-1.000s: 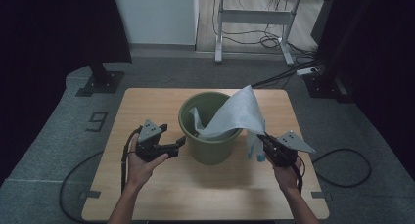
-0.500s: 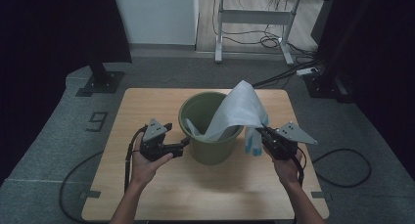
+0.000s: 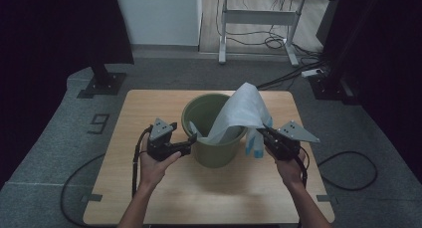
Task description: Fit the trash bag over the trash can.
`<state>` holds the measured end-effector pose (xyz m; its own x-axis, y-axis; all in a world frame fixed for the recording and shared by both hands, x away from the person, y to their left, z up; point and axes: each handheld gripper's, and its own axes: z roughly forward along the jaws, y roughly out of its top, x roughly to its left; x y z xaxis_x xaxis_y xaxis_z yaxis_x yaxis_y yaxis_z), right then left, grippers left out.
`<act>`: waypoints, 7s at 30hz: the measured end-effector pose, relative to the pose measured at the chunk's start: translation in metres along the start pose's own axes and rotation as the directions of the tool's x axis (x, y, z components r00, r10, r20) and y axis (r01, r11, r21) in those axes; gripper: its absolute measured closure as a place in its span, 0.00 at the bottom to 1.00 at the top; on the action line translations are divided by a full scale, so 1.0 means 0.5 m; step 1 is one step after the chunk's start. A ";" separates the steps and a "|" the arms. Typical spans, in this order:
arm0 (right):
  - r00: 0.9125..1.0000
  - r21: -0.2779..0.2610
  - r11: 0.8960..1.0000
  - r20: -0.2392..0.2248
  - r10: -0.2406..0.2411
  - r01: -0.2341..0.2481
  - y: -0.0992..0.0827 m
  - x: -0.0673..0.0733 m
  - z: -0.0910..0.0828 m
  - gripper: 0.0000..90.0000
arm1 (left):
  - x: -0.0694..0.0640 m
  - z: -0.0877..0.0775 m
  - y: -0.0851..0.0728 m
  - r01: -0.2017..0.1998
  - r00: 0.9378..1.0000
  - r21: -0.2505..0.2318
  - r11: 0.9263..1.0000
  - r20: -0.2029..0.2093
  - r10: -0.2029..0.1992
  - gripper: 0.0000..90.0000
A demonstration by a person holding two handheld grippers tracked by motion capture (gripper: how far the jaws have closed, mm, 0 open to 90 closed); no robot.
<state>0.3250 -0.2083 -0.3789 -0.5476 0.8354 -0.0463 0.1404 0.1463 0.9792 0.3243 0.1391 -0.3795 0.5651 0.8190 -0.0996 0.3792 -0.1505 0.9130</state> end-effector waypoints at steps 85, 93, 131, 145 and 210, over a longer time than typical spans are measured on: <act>0.994 0.020 0.999 0.101 0.044 -0.046 -0.151 0.091 0.017 0.95 | -0.076 0.049 0.035 -0.001 0.997 -0.056 0.998 0.083 0.005 0.97; 0.989 -0.050 0.993 0.113 -0.100 0.106 -0.068 0.099 -0.001 0.97 | -0.038 0.026 0.026 0.022 0.998 -0.059 0.998 0.060 -0.019 0.96; 0.993 -0.028 0.995 -0.070 -0.098 0.096 -0.001 0.096 0.009 0.97 | -0.043 0.043 0.075 -0.059 0.982 -0.048 0.997 0.177 0.067 0.96; 0.994 -0.049 0.998 -0.093 -0.050 0.046 -0.016 0.081 -0.018 0.67 | 0.004 0.005 0.066 -0.027 0.989 -0.071 0.997 0.146 0.037 1.00; 0.986 -0.047 0.997 0.150 0.069 -0.062 -0.019 -0.120 -0.038 0.98 | 0.099 -0.003 0.034 0.069 0.973 -0.019 0.997 0.224 -0.063 0.52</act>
<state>0.3406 -0.2699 -0.3817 -0.4069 0.9134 -0.0081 0.1353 0.0690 0.9884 0.3576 0.1778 -0.3685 0.6896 0.6823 -0.2430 0.4031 -0.0828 0.9114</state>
